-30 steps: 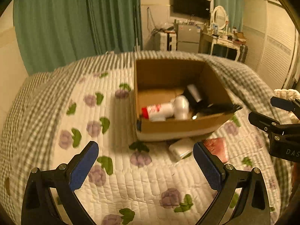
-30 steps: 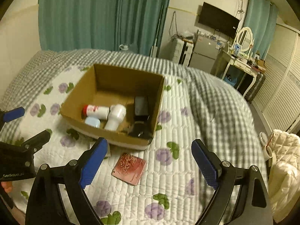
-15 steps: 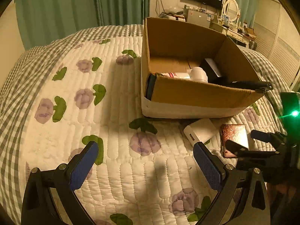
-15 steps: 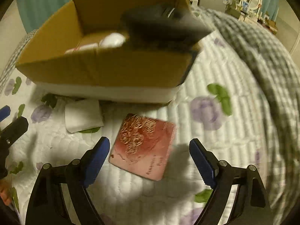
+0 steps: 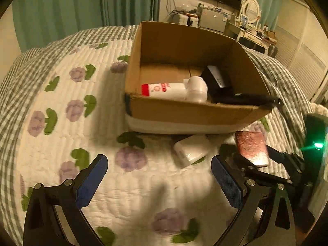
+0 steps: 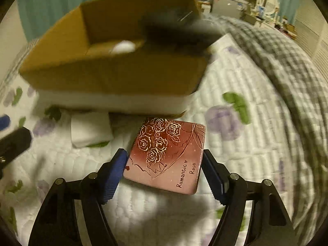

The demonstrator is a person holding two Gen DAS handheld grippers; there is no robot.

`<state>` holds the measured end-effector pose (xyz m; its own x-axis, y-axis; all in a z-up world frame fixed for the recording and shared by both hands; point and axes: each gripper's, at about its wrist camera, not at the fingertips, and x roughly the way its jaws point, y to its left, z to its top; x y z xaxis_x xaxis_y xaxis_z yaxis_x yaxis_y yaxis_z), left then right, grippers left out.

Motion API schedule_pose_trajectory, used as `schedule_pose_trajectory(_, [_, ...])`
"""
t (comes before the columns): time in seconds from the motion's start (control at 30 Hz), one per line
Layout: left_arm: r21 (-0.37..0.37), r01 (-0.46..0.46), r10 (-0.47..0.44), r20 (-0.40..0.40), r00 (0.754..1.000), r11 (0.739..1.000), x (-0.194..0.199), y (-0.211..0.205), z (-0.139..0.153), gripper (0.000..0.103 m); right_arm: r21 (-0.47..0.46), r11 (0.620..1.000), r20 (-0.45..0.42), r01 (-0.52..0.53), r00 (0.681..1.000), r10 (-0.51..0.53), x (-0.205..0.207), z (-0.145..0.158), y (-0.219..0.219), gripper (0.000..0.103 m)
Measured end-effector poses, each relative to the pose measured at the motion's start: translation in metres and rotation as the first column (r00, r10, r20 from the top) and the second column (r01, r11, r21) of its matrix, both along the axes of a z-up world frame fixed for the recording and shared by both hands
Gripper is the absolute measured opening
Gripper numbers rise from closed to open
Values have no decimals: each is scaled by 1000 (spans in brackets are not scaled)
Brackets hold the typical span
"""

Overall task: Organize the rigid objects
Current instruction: 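Grasp the pink rose card with the right tool while the left tool grasps the white square pad, then place the white pad and pink card into the box, opening both tools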

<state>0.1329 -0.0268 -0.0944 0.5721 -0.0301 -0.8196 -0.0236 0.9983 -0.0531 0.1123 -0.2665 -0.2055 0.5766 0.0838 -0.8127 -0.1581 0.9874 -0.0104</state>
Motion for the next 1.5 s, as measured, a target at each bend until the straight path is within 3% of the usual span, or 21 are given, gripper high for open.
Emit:
schedule_pose_trajectory(0.1, [34, -14, 15, -25, 1000, 999, 10, -16, -6, 103, 31, 999, 32, 30, 999, -31, -2, 16, -20, 73])
schedule_pose_trajectory(0.23, [47, 3, 0, -58, 998, 999, 18, -33, -21, 103, -41, 998, 73, 51, 996, -48, -1, 28, -42, 73])
schedule_pose_trajectory(0.57, [59, 45, -38, -105, 994, 997, 41, -52, -54, 93, 57, 997, 14, 55, 998, -56, 14, 18, -67, 73])
schedule_pose_trajectory(0.7, [49, 26, -21, -114, 993, 998, 51, -56, -67, 86, 81, 995, -1, 64, 998, -64, 27, 14, -67, 73])
schedule_pose_trajectory(0.8, [93, 17, -6, -115, 993, 996, 55, -61, -73, 72, 96, 993, -9, 74, 997, -74, 30, 10, -70, 72])
schedule_pose_trajectory(0.83, [94, 17, -6, -113, 994, 995, 55, -61, -73, 66, 93, 993, -10, 76, 997, -75, 31, 9, -70, 72])
schedule_pose_trajectory(1.1, [64, 27, -20, -109, 994, 998, 43, -52, -65, 65, 80, 995, 4, 67, 998, -68, 22, 16, -68, 72])
schedule_pose_trajectory(1.5, [39, 60, -59, -30, 998, 997, 2, -46, -2, 65, 54, 996, 79, 68, 994, -72, -13, 62, -65, 72])
